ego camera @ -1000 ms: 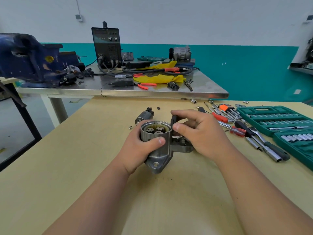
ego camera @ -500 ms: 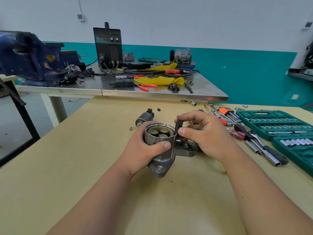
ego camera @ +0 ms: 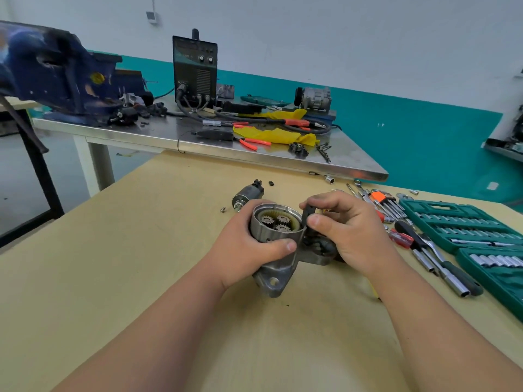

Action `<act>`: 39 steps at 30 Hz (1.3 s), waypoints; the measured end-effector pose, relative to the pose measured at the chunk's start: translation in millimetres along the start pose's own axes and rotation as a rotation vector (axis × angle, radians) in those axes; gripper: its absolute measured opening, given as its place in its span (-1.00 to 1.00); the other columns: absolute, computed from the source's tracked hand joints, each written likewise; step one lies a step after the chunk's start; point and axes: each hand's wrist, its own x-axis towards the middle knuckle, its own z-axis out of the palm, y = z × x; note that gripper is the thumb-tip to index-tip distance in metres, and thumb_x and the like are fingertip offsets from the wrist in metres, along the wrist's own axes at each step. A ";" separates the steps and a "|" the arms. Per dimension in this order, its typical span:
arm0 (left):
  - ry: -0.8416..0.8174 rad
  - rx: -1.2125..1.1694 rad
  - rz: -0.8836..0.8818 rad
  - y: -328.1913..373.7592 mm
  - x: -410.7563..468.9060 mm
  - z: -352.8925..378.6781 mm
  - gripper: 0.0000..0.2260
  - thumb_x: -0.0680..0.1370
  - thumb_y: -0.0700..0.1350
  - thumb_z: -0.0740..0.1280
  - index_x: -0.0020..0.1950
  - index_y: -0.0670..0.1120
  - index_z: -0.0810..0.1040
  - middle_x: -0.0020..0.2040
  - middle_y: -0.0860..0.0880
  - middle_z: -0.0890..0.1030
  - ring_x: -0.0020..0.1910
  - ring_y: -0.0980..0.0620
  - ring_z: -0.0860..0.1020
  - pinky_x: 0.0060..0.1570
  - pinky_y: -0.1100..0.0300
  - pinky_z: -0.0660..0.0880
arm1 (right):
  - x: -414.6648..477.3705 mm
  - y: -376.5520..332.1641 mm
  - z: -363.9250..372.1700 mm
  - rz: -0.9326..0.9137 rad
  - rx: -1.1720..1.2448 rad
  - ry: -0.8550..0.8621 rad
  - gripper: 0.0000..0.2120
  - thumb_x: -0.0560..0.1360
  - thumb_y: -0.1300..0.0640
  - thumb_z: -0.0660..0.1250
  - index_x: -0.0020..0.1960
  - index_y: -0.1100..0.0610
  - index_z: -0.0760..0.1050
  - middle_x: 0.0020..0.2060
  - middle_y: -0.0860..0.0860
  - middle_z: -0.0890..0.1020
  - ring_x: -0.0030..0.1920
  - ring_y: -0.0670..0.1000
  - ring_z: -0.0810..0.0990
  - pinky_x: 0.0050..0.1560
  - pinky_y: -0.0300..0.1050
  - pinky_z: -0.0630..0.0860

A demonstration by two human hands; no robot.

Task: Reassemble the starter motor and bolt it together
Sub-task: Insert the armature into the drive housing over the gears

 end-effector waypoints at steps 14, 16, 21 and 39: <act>0.019 -0.098 -0.031 -4.2 1.6 0.2 -0.38 0.16 0.08 0.53 0.18 -0.04 0.53 0.03 -0.03 0.68 0.04 -0.01 0.66 -0.01 0.15 0.59 | -3.5 4.6 13.3 -0.112 -0.219 -0.018 -0.63 0.46 0.05 0.29 0.06 -0.44 0.50 -0.08 -0.14 0.59 -0.03 -0.08 0.59 -0.02 -0.27 0.53; 0.008 -0.099 -0.028 -4.2 1.9 -0.4 -0.38 0.16 0.08 0.53 0.19 -0.03 0.52 0.03 -0.01 0.68 0.03 0.02 0.66 -0.03 0.18 0.58 | -1.2 0.9 7.9 -0.150 -0.282 -0.037 -0.68 0.46 0.04 0.31 0.03 -0.40 0.55 -0.06 -0.17 0.60 -0.02 -0.09 0.59 -0.01 -0.33 0.50; 0.000 -0.101 -0.026 -4.7 2.8 -1.2 -0.39 0.16 0.09 0.53 0.17 -0.01 0.53 0.00 0.03 0.69 0.02 0.06 0.66 -0.06 0.24 0.56 | 2.0 2.5 7.2 -0.086 -0.179 0.005 -0.75 0.40 0.07 0.37 -0.09 -0.30 0.62 -0.08 -0.15 0.68 -0.01 -0.08 0.65 -0.01 -0.18 0.58; 0.033 -0.200 -0.067 -9.5 7.0 -2.9 -0.43 0.17 0.08 0.50 0.14 -0.03 0.55 -0.02 -0.02 0.70 -0.04 0.00 0.67 -0.13 0.20 0.57 | -12.3 13.6 10.6 -0.013 -0.072 -0.063 -0.59 0.43 0.22 0.27 -0.06 -0.31 0.62 0.08 -0.28 0.56 0.09 -0.15 0.60 -0.03 -0.32 0.54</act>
